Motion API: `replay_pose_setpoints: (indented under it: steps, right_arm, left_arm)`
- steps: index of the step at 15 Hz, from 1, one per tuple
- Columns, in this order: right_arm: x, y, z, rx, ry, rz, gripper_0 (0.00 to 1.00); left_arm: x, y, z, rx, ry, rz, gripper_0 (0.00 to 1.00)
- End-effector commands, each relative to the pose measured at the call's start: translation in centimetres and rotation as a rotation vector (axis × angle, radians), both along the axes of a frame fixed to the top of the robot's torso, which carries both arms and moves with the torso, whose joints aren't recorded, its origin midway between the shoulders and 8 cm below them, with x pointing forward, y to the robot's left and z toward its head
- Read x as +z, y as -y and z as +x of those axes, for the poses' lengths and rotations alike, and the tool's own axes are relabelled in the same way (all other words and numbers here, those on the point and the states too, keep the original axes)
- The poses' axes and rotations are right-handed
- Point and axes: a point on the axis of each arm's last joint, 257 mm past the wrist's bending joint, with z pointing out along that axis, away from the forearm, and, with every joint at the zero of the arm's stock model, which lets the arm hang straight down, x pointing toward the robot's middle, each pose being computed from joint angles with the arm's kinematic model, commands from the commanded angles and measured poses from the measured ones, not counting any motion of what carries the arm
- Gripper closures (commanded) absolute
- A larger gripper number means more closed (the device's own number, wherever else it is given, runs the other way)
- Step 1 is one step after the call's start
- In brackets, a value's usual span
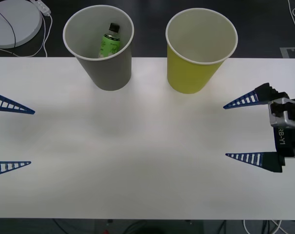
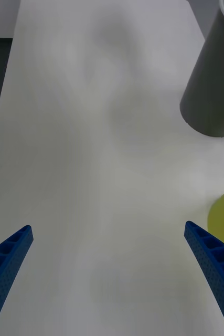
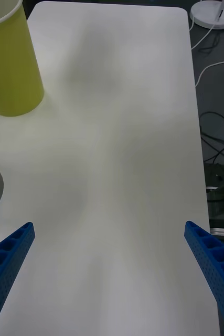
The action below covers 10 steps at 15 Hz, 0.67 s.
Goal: Put the can into the green bin and the plastic bottle into the gray bin
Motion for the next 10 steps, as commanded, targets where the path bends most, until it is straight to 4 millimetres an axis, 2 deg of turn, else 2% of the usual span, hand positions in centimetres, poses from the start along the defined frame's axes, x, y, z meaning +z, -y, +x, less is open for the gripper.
replay_pose_setpoints:
  steps: [1,6,10]
  right_arm:
    - [0.1,0.2,-0.4,-0.001,-0.021,0.006,0.0]
    - [-0.1,0.6,-1.3,0.003,-0.055,0.01,0.0]
    - [0.1,0.1,-2.7,0.025,-0.102,0.049,0.0]
  left_arm:
    - [0.0,0.0,0.0,0.0,0.0,0.0,0.0]
    - [0.0,0.0,0.0,0.0,0.0,0.0,0.0]
    - [0.0,0.0,0.0,0.0,0.0,0.0,0.0]
